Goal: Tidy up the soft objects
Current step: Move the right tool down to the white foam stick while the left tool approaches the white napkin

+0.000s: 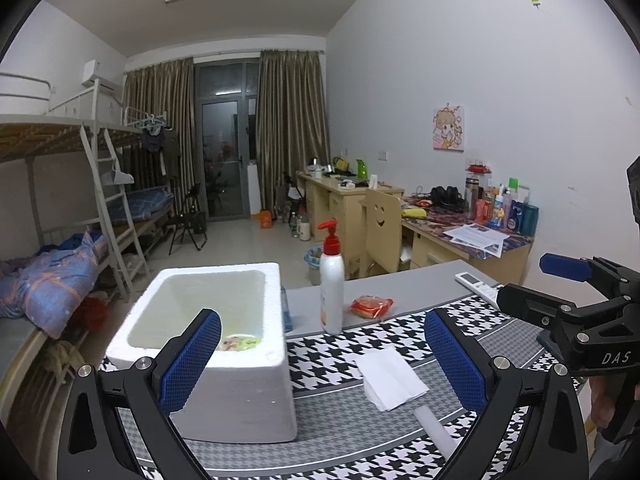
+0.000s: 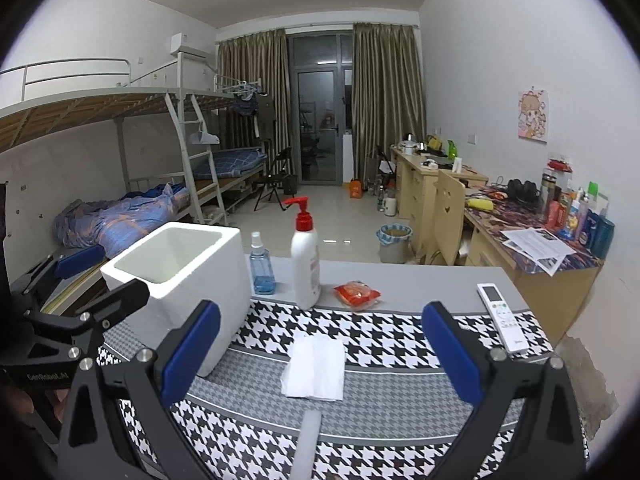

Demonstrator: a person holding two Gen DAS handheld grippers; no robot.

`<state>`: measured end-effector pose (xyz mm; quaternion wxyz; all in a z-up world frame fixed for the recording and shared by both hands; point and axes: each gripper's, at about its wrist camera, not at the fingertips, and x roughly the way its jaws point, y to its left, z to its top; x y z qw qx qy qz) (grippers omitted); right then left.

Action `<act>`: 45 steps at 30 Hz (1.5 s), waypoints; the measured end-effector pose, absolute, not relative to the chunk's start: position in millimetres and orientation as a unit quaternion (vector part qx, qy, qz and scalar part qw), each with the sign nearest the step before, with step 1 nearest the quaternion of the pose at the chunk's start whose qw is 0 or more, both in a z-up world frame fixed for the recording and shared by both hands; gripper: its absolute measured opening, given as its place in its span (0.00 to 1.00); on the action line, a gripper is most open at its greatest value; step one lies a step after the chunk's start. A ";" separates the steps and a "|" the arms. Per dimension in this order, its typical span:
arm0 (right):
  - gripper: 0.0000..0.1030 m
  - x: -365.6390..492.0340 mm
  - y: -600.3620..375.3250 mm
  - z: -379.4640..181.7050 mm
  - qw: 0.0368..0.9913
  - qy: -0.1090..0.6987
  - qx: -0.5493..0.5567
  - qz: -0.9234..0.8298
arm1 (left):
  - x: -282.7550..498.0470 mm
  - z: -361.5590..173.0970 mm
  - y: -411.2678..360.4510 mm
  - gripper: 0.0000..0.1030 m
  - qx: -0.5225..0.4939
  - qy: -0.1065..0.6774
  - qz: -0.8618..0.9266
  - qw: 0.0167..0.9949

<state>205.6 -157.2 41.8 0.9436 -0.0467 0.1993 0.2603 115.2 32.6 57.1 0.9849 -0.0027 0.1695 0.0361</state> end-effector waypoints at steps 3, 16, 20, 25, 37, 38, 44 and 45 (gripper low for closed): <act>0.99 205.0 -164.1 40.8 0.946 0.199 -0.043 0.251 | 118.2 56.5 29.7 0.99 -0.005 0.172 0.032 0.985; 0.99 206.6 -183.4 26.8 0.949 0.205 -0.039 0.236 | 133.7 45.4 11.0 0.99 0.000 0.184 0.020 0.983; 0.99 205.6 -187.9 23.2 0.949 0.205 -0.043 0.235 | 138.6 39.8 8.3 0.99 0.000 0.189 0.016 0.982; 0.99 205.5 -193.8 19.6 0.948 0.206 -0.040 0.239 | 142.6 35.1 4.4 0.99 0.001 0.192 0.011 0.981; 0.99 216.2 -199.3 3.1 0.942 0.225 -0.038 0.245 | 150.4 12.6 -5.7 0.99 -0.002 0.220 0.007 0.975; 0.99 216.7 -199.8 1.4 0.942 0.226 -0.038 0.246 | 151.3 10.2 -6.8 0.99 -0.001 0.223 0.006 0.975; 0.99 219.3 -201.1 -9.9 0.934 0.243 -0.028 0.261 | 155.2 0.8 -9.0 0.99 -0.001 0.229 0.003 0.973; 0.99 219.3 -200.6 -12.1 0.933 0.246 -0.028 0.263 | 155.7 -0.1 -9.1 0.99 0.000 0.228 0.003 0.974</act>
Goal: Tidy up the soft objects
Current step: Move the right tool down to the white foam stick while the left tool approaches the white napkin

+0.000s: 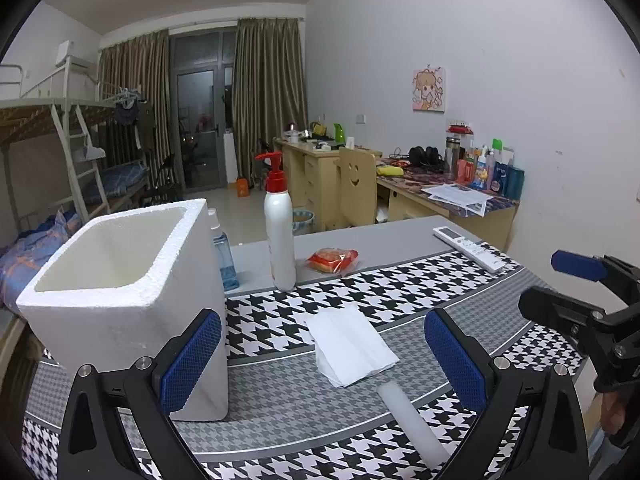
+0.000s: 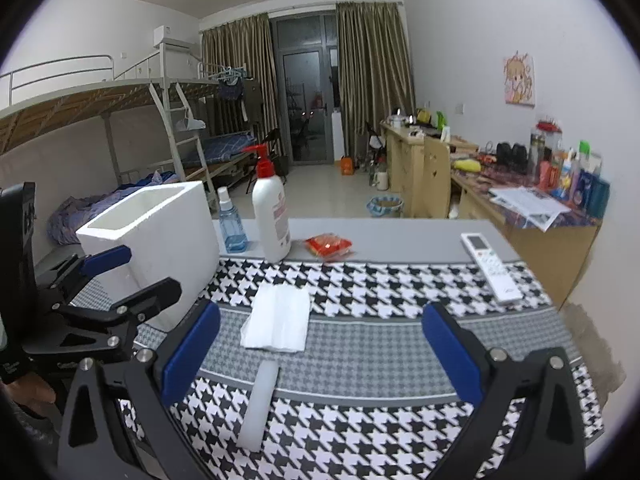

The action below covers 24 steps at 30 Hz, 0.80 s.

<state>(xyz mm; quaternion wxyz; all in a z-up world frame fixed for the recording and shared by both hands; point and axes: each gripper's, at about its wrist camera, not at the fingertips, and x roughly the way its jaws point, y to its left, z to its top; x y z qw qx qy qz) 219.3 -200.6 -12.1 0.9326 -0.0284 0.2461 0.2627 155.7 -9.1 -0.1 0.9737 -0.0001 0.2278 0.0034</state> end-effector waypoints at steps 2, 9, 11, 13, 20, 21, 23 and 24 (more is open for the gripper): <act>0.99 218.3 -197.9 -17.4 0.931 0.250 -0.039 0.263 | 157.2 -2.6 -10.2 0.99 0.003 0.227 0.002 0.974; 0.99 215.8 -192.6 -28.5 0.927 0.255 -0.061 0.267 | 168.5 -14.1 -8.5 0.99 0.004 0.244 0.002 0.970; 0.99 216.8 -192.2 -32.6 0.925 0.261 -0.061 0.270 | 171.9 -17.3 -8.2 0.99 0.004 0.249 0.005 0.969; 0.99 217.4 -193.2 -36.6 0.923 0.266 -0.060 0.273 | 175.8 -20.0 -7.9 0.99 0.002 0.255 0.008 0.967; 0.99 221.0 -192.5 -50.0 0.912 0.292 -0.047 0.283 | 188.1 -27.6 -12.6 0.99 0.008 0.271 0.001 0.963; 0.99 220.6 -190.6 -52.7 0.911 0.295 -0.050 0.284 | 190.5 -28.4 -12.3 0.99 0.007 0.271 0.001 0.963; 0.99 219.1 -187.2 -57.6 0.908 0.300 -0.055 0.287 | 194.9 -30.2 -11.0 0.99 0.003 0.275 -0.001 0.962; 0.99 218.7 -185.3 -60.7 0.905 0.304 -0.055 0.292 | 198.0 -32.5 -10.5 0.99 0.002 0.281 -0.003 0.960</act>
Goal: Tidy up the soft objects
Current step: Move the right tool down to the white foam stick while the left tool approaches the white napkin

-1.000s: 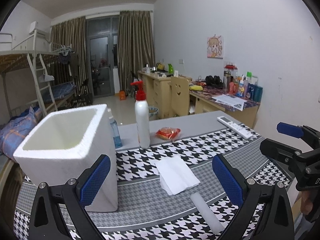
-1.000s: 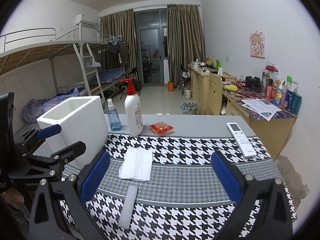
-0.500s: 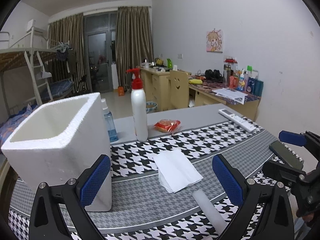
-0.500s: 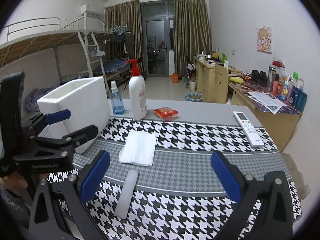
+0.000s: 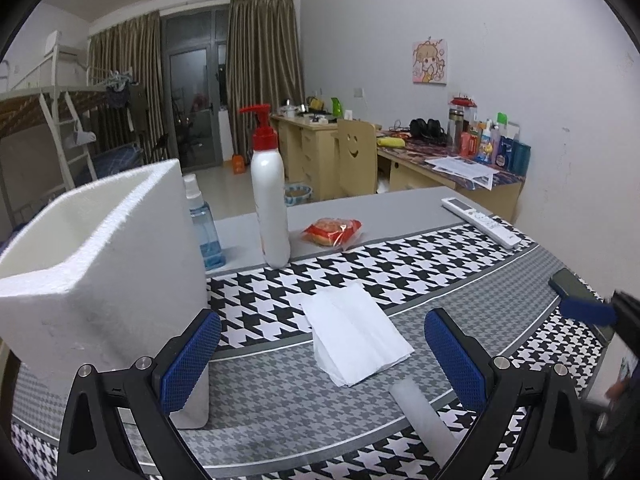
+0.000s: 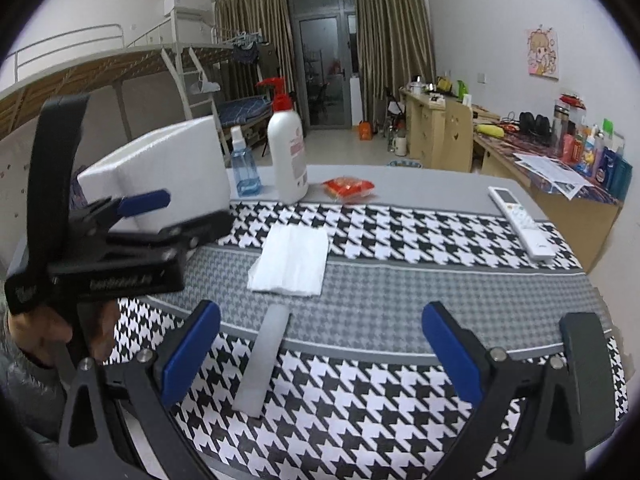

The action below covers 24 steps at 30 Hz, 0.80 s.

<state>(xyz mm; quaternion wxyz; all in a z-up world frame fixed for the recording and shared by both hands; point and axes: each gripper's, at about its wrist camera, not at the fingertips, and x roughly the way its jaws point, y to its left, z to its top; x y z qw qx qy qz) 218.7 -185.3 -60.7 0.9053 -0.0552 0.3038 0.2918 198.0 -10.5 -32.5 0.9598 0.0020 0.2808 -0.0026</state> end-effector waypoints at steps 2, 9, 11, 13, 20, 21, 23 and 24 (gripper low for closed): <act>0.99 218.1 -181.5 -66.6 0.901 0.312 -0.060 0.297 | 201.4 -35.0 -10.2 0.99 0.004 0.286 -0.002 0.958; 0.96 216.9 -166.7 -79.2 0.887 0.330 -0.079 0.312 | 209.6 -45.0 -9.3 0.99 0.003 0.301 0.003 0.954; 0.93 217.7 -162.7 -82.7 0.885 0.335 -0.082 0.313 | 213.1 -47.9 -8.0 0.99 -0.001 0.307 0.005 0.952; 0.87 219.0 -159.9 -86.7 0.881 0.343 -0.084 0.315 | 215.4 -49.4 -7.7 0.99 -0.001 0.309 0.005 0.951; 0.69 219.4 -153.7 -98.0 0.870 0.364 -0.091 0.319 | 220.1 -54.3 -10.4 0.99 -0.002 0.320 -0.002 0.947; 0.67 218.7 -152.7 -99.7 0.868 0.368 -0.092 0.321 | 220.2 -55.4 -11.5 0.99 0.000 0.322 -0.006 0.947; 0.63 217.1 -150.3 -102.6 0.864 0.373 -0.093 0.326 | 220.8 -56.1 -11.9 0.99 0.003 0.323 -0.004 0.947; 0.63 216.2 -149.3 -103.2 0.863 0.374 -0.093 0.327 | 221.1 -56.2 -11.9 0.99 0.002 0.322 -0.004 0.947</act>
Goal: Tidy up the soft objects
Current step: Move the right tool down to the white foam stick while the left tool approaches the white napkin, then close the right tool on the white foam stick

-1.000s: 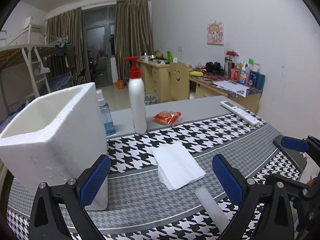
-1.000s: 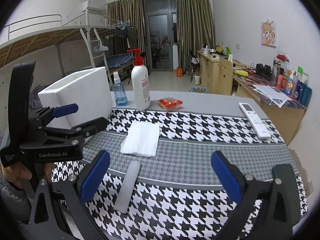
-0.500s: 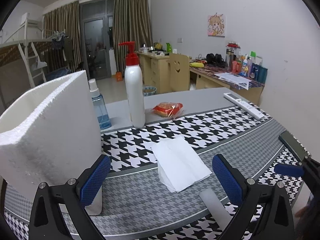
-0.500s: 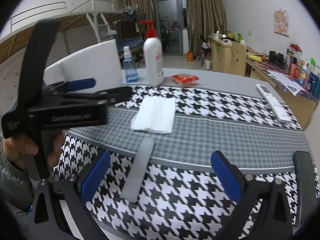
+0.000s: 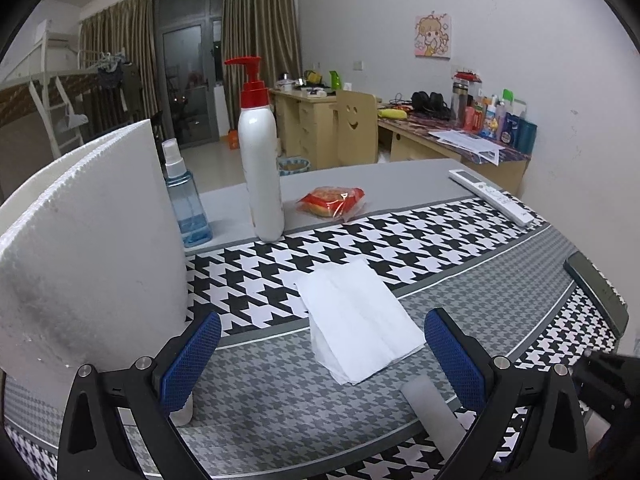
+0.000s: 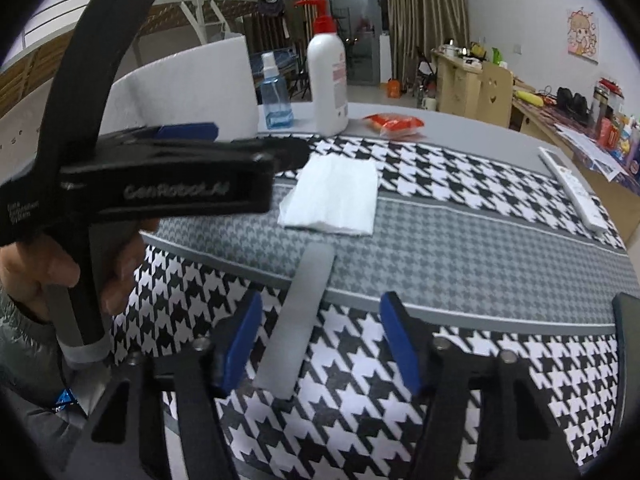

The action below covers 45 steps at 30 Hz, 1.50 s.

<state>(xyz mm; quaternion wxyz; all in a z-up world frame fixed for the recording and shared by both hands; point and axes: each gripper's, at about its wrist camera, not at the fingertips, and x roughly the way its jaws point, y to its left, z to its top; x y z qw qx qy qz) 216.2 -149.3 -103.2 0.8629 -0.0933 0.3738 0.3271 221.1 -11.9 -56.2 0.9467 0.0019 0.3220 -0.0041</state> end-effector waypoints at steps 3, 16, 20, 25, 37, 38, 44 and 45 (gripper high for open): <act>0.60 213.8 -145.7 -105.6 0.860 0.377 -0.099 0.329 | 223.0 -57.2 -12.7 0.99 0.002 0.324 -0.009 0.946; 0.43 212.1 -133.3 -117.0 0.852 0.398 -0.122 0.318 | 226.7 -64.2 -15.9 0.99 0.007 0.325 0.000 0.946; 0.43 208.0 -129.5 -116.9 0.855 0.394 -0.135 0.308 | 226.8 -64.6 -14.4 0.99 0.005 0.325 0.004 0.946; 0.24 201.4 -126.7 -115.8 0.854 0.392 -0.137 0.312 | 227.5 -65.2 -13.2 0.99 0.004 0.327 0.007 0.945; 0.13 199.8 -139.0 -107.8 0.856 0.379 -0.110 0.335 | 227.0 -65.1 -13.9 0.99 0.004 0.328 0.012 0.945; 0.13 200.7 -143.0 -105.5 0.858 0.375 -0.105 0.334 | 227.0 -65.5 -14.4 0.99 0.004 0.330 0.011 0.944; 0.13 208.5 -159.5 -99.6 0.867 0.370 -0.085 0.324 | 231.1 -67.0 -20.4 0.99 0.007 0.339 0.012 0.941; 0.13 209.6 -161.8 -99.0 0.867 0.369 -0.082 0.323 | 231.9 -67.0 -21.2 0.99 0.008 0.340 0.013 0.940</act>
